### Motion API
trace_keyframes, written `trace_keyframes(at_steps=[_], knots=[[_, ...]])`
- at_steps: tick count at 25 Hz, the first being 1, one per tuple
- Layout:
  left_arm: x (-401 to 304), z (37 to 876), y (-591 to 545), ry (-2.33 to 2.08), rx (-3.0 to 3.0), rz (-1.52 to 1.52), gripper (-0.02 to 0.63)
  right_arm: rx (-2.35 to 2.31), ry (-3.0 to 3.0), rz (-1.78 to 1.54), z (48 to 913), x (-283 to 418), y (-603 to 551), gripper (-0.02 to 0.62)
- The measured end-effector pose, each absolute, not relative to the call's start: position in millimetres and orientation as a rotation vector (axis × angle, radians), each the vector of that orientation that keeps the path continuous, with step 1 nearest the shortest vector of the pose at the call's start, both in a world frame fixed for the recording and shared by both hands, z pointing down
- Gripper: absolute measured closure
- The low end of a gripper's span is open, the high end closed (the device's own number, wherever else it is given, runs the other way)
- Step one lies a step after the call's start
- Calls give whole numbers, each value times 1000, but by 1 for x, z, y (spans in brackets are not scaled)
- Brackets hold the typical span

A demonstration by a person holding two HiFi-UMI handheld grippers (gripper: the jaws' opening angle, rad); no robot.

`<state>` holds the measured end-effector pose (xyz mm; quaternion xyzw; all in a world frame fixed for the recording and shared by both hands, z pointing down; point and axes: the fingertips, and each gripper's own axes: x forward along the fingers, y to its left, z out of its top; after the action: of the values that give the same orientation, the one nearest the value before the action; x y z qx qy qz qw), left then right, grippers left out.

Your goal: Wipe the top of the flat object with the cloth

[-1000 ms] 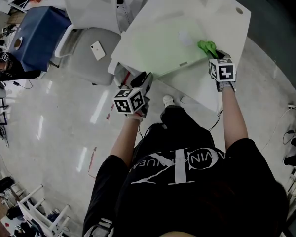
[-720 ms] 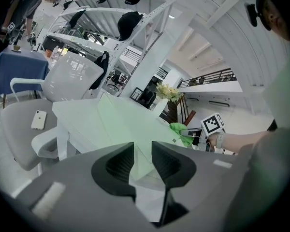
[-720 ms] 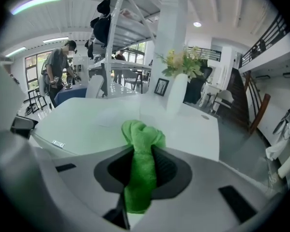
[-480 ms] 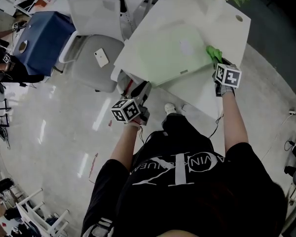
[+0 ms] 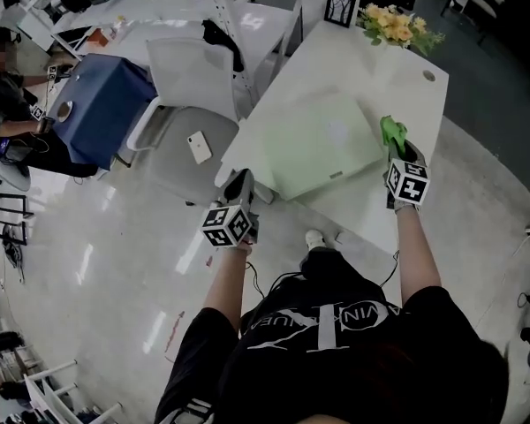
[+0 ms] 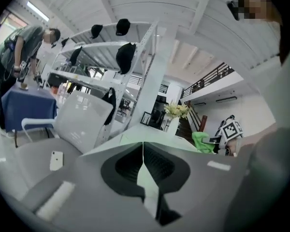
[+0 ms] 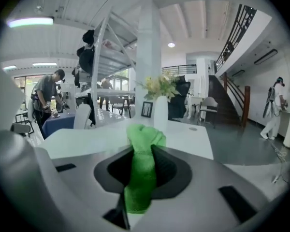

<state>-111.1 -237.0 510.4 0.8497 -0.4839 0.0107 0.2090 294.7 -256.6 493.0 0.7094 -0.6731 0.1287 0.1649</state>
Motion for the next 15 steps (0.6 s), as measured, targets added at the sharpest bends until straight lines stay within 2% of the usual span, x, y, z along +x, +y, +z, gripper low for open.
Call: trace_keyframes(at_steps=[15], knots=[[-106, 405, -279, -1538, 2580, -29, 594, 1837, -2341, 111, 384, 207, -277, 523]])
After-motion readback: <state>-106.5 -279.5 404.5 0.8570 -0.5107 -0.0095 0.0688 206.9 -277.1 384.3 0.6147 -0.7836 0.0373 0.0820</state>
